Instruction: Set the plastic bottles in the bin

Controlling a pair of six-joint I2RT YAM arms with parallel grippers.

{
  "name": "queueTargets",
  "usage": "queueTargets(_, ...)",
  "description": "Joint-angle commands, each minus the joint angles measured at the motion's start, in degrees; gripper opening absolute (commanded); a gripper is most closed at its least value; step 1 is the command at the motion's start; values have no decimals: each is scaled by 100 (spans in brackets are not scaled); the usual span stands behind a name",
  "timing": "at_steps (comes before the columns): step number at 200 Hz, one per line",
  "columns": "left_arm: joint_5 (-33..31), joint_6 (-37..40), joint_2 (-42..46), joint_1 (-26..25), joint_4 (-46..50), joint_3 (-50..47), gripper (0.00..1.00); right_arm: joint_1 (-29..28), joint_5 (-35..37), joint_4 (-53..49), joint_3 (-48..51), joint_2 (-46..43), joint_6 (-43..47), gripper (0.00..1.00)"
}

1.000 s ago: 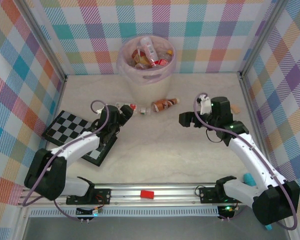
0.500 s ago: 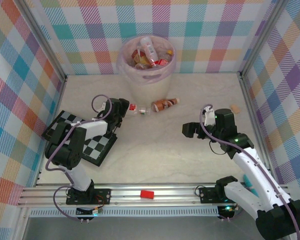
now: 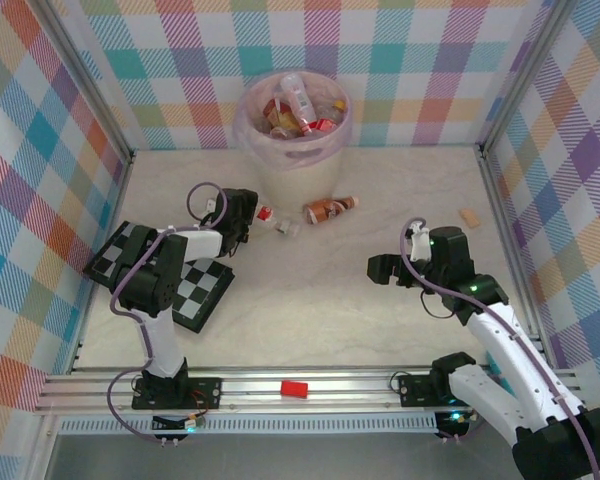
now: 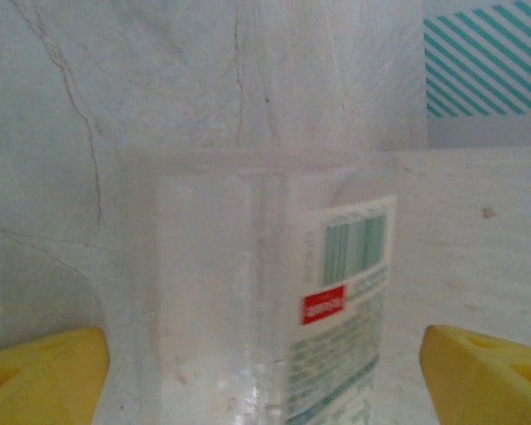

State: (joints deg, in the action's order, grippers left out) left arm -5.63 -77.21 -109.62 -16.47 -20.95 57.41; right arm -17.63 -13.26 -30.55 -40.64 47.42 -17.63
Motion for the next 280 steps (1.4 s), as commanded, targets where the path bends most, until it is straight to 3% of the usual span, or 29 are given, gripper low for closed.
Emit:
queueTargets(1,-19,-239,-414,100,-91,-33,87,14,130,-116,57,-154,-63,99)
queueTargets(63,15,-366,-449,109,-369,-252,70,8,201,-92,97,-130,-100,100)
queueTargets(109,-8,-223,-213,122,-386,-343,67,9,271,-145,90,-180,-152,99)
queueTargets(199,-330,1091,1642,126,618,-605,63,6,262,-46,79,-27,-307,99)
queueTargets(214,-175,1313,1734,150,857,-491,67,9,238,-8,71,28,-317,99)
queueTargets(240,460,1916,1337,214,1861,316,86,10,265,-13,33,70,-311,99)
queueTargets(280,663,1956,759,294,2549,1062,97,13,391,-106,72,-13,-270,100)
